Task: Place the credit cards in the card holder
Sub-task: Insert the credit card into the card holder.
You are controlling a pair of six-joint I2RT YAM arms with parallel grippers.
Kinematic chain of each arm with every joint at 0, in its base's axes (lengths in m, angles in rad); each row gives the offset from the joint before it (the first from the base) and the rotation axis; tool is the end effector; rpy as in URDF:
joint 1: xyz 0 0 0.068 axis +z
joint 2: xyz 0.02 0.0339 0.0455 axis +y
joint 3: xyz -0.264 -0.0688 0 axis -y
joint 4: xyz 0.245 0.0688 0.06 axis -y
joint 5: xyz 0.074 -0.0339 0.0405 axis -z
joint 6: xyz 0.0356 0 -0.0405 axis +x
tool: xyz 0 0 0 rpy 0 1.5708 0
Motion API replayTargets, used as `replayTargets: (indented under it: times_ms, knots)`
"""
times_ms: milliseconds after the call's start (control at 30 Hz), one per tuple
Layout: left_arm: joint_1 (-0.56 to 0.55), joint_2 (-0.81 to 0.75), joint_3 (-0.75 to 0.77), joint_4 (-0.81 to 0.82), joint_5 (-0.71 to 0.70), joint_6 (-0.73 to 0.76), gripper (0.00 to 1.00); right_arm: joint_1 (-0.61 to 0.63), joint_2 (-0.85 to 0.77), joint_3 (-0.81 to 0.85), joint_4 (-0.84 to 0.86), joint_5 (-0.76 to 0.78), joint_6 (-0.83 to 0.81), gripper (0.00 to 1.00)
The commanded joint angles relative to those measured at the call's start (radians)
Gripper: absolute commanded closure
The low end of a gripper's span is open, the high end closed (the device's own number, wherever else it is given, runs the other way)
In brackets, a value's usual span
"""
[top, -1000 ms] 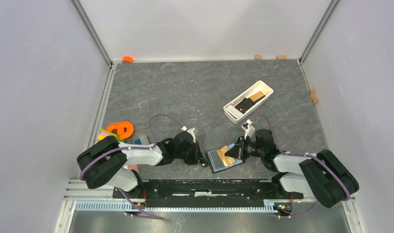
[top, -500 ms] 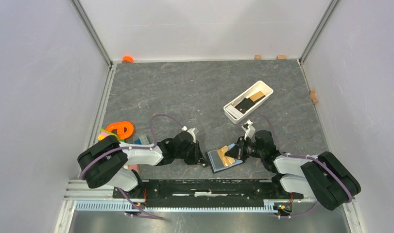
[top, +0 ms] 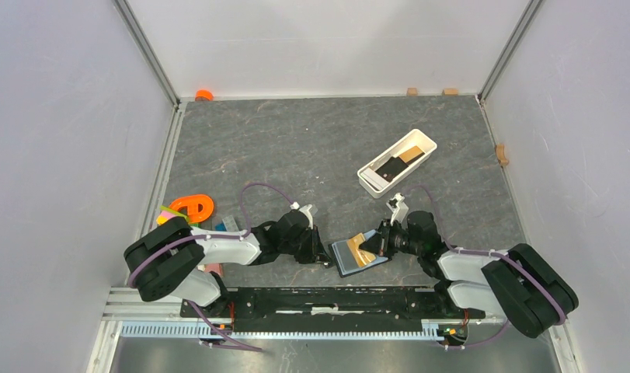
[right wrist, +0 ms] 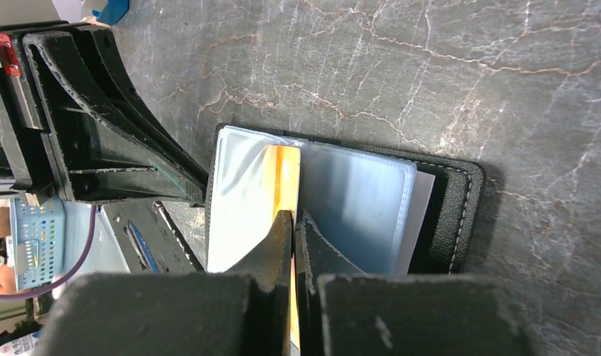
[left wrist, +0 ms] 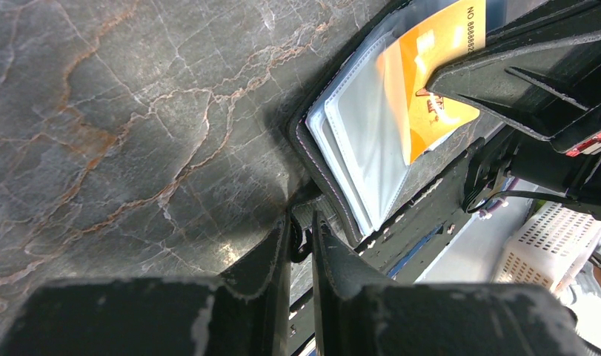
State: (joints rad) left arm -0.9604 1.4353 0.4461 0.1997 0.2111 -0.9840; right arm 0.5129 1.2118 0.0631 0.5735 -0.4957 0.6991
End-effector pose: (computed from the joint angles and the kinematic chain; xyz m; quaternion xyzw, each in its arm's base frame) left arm 0.1347 -0.2056 0.1261 0.0293 0.9199 -0.3677 0.1329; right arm 0.1404 0.0985 0.1045 -0.0374 0.8590 0.4408 0.2577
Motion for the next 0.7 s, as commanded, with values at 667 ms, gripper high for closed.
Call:
replayTargets:
  times_ms: [667]
  knots:
    - [-0.013, 0.002, -0.007, 0.021, -0.027, -0.036, 0.98, 0.091, -0.014, 0.004, -0.211, 0.214, -0.044, 1.00]
